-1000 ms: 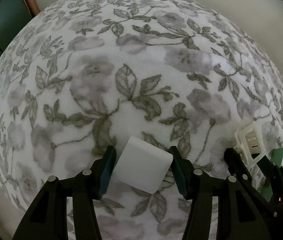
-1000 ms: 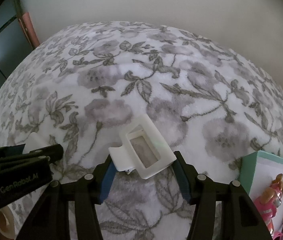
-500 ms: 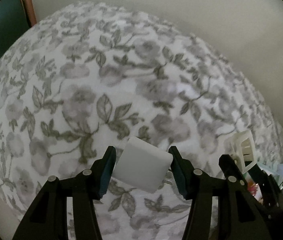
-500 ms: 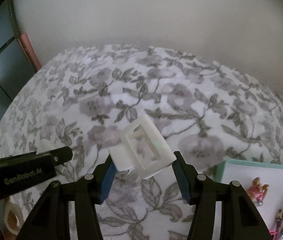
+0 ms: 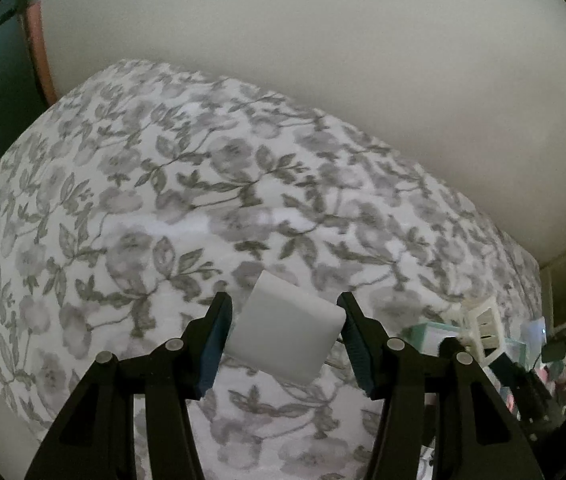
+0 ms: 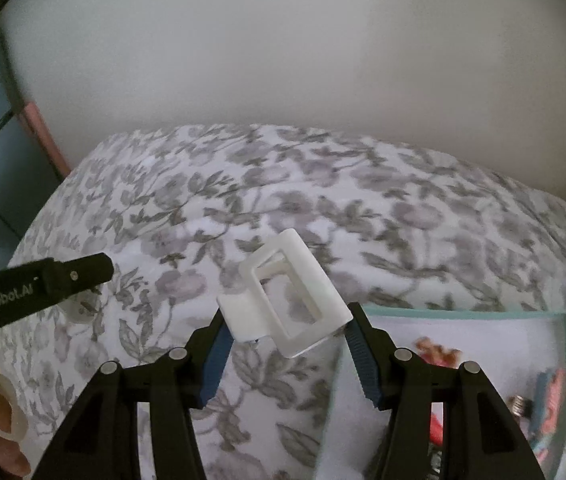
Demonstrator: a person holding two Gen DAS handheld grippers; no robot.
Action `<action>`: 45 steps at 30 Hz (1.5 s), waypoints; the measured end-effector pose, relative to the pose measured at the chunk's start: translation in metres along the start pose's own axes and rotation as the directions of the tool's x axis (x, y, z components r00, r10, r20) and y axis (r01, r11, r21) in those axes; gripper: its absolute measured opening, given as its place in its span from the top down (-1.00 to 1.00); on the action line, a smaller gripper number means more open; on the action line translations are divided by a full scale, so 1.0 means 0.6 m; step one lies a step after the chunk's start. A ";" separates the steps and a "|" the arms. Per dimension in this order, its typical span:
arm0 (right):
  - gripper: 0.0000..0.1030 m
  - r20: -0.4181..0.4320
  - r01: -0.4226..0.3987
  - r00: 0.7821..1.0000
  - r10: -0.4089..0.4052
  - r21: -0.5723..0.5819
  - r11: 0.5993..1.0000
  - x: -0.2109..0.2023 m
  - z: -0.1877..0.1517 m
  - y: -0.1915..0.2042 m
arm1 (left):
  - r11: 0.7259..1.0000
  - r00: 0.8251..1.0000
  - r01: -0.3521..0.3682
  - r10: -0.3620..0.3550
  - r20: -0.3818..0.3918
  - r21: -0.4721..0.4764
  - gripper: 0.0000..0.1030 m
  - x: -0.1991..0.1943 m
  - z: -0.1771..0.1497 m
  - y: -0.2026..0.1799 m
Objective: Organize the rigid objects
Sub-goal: 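Carry the white charger and white clip into the tray and open both grippers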
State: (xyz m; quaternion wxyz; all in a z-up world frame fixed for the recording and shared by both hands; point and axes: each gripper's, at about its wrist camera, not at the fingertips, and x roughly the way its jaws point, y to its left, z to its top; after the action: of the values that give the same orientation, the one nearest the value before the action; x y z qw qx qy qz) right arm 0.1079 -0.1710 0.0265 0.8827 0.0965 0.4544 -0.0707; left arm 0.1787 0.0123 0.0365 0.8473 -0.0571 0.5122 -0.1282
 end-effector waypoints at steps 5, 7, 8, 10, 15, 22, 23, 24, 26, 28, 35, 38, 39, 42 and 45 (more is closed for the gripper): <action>-0.13 0.026 0.020 0.999 -0.022 0.070 0.997 -0.050 0.002 -0.049 | 0.998 1.000 0.016 -0.017 0.021 0.059 -0.09 -0.023 -0.011 -0.044; -0.13 0.027 0.016 0.999 -0.019 0.109 0.994 -0.067 -0.001 -0.068 | 0.994 0.999 0.015 -0.019 0.038 0.104 -0.09 -0.036 -0.018 -0.069; -0.13 0.026 0.013 1.000 -0.016 0.131 0.991 -0.077 -0.004 -0.080 | 0.992 0.999 0.017 -0.023 0.045 0.122 -0.09 -0.042 -0.021 -0.080; -0.13 0.030 0.017 0.999 -0.022 0.154 0.988 -0.093 -0.010 -0.097 | 0.989 0.998 0.025 -0.034 0.054 0.147 -0.09 -0.053 -0.026 -0.097; -0.13 0.026 0.042 0.998 -0.049 0.205 0.978 -0.122 -0.033 -0.141 | 0.975 0.995 0.058 -0.075 0.072 0.215 -0.09 -0.080 -0.045 -0.143; -0.13 -0.004 0.064 0.998 -0.066 0.316 0.947 -0.141 -0.072 -0.213 | 0.953 0.991 0.102 -0.122 0.054 0.286 -0.09 -0.091 -0.081 -0.198; -0.13 -0.014 0.075 0.997 -0.075 0.328 0.942 -0.143 -0.079 -0.223 | 0.947 0.991 0.103 -0.123 0.046 0.304 -0.09 -0.089 -0.089 -0.210; -0.13 -0.022 0.088 0.996 -0.086 0.333 0.939 -0.145 -0.085 -0.230 | 0.943 0.991 0.107 -0.126 0.040 0.315 -0.09 -0.088 -0.096 -0.218; -0.13 -0.038 0.107 0.994 -0.100 0.341 0.934 -0.148 -0.094 -0.240 | 0.932 0.990 0.127 -0.140 0.014 0.340 -0.09 -0.083 -0.112 -0.237; -0.13 -0.048 0.115 0.993 -0.105 0.350 0.930 -0.152 -0.103 -0.251 | 0.921 0.988 0.148 -0.155 -0.011 0.361 -0.09 -0.079 -0.127 -0.254; -0.13 -0.067 0.158 0.987 -0.144 0.373 0.914 -0.174 -0.132 -0.278 | 0.879 0.990 0.138 -0.133 -0.043 0.455 -0.09 -0.064 -0.172 -0.312; -0.13 -0.077 0.162 0.987 -0.143 0.388 0.907 -0.176 -0.142 -0.290 | 0.872 0.989 0.151 -0.138 -0.063 0.466 -0.09 -0.058 -0.184 -0.326; -0.13 -0.083 0.164 0.986 -0.142 0.396 0.903 -0.176 -0.145 -0.296 | 0.870 0.988 0.156 -0.139 -0.072 0.468 -0.09 -0.055 -0.188 -0.330; -0.13 -0.096 0.171 0.985 -0.145 0.411 0.895 -0.173 -0.151 -0.308 | 0.865 0.987 0.162 -0.136 -0.091 0.474 -0.09 -0.046 -0.198 -0.339; -0.13 -0.121 0.183 0.982 -0.145 0.411 0.893 -0.160 -0.157 -0.316 | 0.863 0.986 0.165 -0.130 -0.105 0.477 -0.09 -0.031 -0.202 -0.344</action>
State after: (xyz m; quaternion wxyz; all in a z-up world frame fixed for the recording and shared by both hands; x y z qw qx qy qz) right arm -0.0619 -0.3296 0.0310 0.8115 0.2485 0.4730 -0.2368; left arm 0.0307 -0.1768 0.0429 0.8040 0.1221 0.4872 -0.3183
